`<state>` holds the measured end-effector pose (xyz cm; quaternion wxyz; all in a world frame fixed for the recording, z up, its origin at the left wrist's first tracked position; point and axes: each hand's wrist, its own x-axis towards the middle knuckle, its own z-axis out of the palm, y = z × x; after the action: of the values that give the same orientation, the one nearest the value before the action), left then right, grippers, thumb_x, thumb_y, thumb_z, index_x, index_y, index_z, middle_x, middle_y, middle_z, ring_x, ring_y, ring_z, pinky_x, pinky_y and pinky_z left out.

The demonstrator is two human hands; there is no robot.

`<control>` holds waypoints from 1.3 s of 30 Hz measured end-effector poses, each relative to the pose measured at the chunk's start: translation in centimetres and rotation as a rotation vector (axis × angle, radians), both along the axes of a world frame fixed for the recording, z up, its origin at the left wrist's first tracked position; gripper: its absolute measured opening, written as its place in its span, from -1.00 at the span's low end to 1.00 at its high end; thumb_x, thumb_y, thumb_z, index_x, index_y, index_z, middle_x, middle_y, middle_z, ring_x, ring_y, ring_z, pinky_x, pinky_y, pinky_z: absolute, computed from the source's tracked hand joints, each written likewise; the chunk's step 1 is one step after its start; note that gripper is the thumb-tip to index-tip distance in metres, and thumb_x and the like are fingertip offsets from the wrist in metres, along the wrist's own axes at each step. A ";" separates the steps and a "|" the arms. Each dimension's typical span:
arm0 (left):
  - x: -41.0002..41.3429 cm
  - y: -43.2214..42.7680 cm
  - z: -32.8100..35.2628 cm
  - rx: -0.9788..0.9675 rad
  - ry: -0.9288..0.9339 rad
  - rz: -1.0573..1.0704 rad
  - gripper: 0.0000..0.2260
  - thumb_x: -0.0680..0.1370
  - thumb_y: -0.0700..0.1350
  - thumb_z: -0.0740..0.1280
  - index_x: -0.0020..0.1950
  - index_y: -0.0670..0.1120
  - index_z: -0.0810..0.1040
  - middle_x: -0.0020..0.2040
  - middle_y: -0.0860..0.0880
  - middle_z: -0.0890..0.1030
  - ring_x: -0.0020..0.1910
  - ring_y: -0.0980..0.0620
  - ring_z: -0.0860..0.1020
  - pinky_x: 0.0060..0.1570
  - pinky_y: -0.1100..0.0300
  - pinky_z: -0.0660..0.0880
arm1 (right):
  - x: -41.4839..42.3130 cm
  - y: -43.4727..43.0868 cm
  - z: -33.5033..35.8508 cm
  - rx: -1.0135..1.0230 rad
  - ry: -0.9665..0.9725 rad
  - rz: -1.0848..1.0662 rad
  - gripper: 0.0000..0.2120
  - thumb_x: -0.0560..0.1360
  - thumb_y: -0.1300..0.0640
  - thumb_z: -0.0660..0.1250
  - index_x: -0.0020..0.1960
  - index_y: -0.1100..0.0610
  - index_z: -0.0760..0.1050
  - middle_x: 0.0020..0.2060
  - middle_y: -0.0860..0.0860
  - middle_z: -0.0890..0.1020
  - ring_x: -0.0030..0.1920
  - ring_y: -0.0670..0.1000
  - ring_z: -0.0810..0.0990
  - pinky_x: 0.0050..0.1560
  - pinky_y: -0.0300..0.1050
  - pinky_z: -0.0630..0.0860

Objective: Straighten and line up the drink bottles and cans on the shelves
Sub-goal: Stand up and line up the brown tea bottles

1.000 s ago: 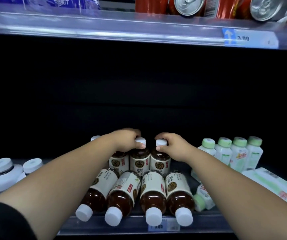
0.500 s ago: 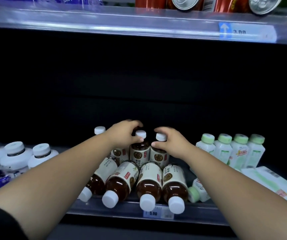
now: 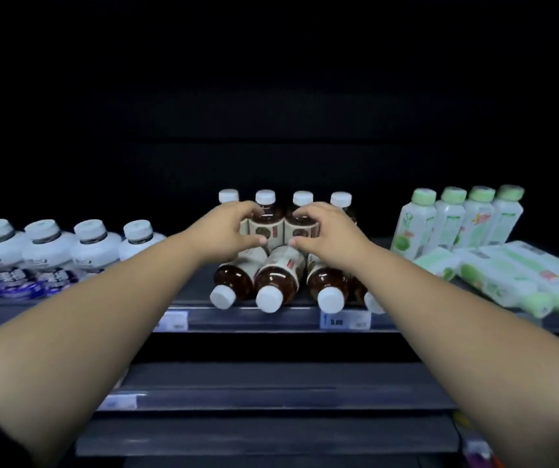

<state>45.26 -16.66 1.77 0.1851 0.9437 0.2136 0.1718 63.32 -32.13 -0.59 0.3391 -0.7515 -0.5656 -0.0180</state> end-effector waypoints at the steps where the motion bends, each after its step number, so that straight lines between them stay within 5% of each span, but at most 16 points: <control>1: -1.1 -0.1 -0.4 0.005 0.022 -0.015 -0.51 0.46 0.11 0.49 0.35 0.08 0.47 0.25 0.02 0.52 0.21 0.06 0.50 0.20 0.09 0.48 | -1.3 0.0 -0.4 -0.009 -0.005 0.001 -0.48 0.41 -0.12 0.51 0.32 -0.02 0.52 0.28 -0.07 0.52 0.30 -0.02 0.45 0.39 0.03 0.34; 10: -7.2 -0.2 -5.8 -0.001 0.130 -0.128 -0.40 0.34 0.12 0.56 0.33 0.04 0.48 0.24 0.04 0.44 0.28 0.05 0.39 0.30 0.09 0.36 | -9.2 -0.7 -4.3 -0.199 -0.150 -0.038 -0.41 0.34 -0.31 0.46 0.29 -0.08 0.52 0.27 -0.11 0.52 0.35 -0.03 0.41 0.52 0.18 -0.06; 17: -7.3 -1.5 -8.2 -0.016 0.017 -0.054 -0.26 0.27 0.03 0.63 0.38 -0.01 0.42 0.40 0.00 0.31 0.34 -0.06 0.38 0.35 0.06 0.34 | -11.0 -1.7 -4.9 -0.250 -0.224 -0.083 -0.31 0.29 -0.03 0.61 0.36 -0.02 0.46 0.45 -0.02 0.35 0.46 0.06 0.23 0.47 -0.02 0.18; 21: -7.0 -1.5 -9.0 0.003 -0.065 -0.011 -0.41 0.34 -0.15 0.54 0.34 -0.03 0.45 0.38 -0.04 0.35 0.32 -0.14 0.40 0.28 0.11 0.34 | -11.3 -1.8 -5.1 -0.207 -0.217 -0.095 -0.37 0.36 0.12 0.56 0.39 0.03 0.45 0.45 0.00 0.35 0.48 0.07 0.23 0.44 -0.15 0.13; 31: -7.5 0.1 -2.7 -0.027 -0.140 -0.004 -0.55 0.33 -0.11 0.49 0.14 0.04 0.40 0.08 0.08 0.52 0.01 0.06 0.49 -0.05 0.13 0.41 | -10.4 -1.4 -1.1 -0.145 -0.037 -0.124 -0.36 0.36 -0.03 0.55 0.39 -0.04 0.44 0.29 -0.10 0.53 0.27 -0.03 0.48 0.21 -0.14 0.41; 39: -5.8 2.5 1.2 -0.174 -0.171 0.022 -0.83 0.47 0.05 0.49 0.01 0.11 0.57 -0.04 0.13 0.63 -0.05 0.17 0.59 -0.03 0.19 0.54 | -8.4 0.9 1.5 -0.061 0.303 -0.176 -0.70 0.46 -0.27 0.38 0.03 -0.08 0.54 -0.08 -0.14 0.62 -0.06 -0.12 0.58 -0.11 -0.14 0.48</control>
<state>39.48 -14.12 2.92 0.2820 0.9035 0.2217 0.2345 54.91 -31.21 0.89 0.3947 -0.8022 -0.4402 0.0831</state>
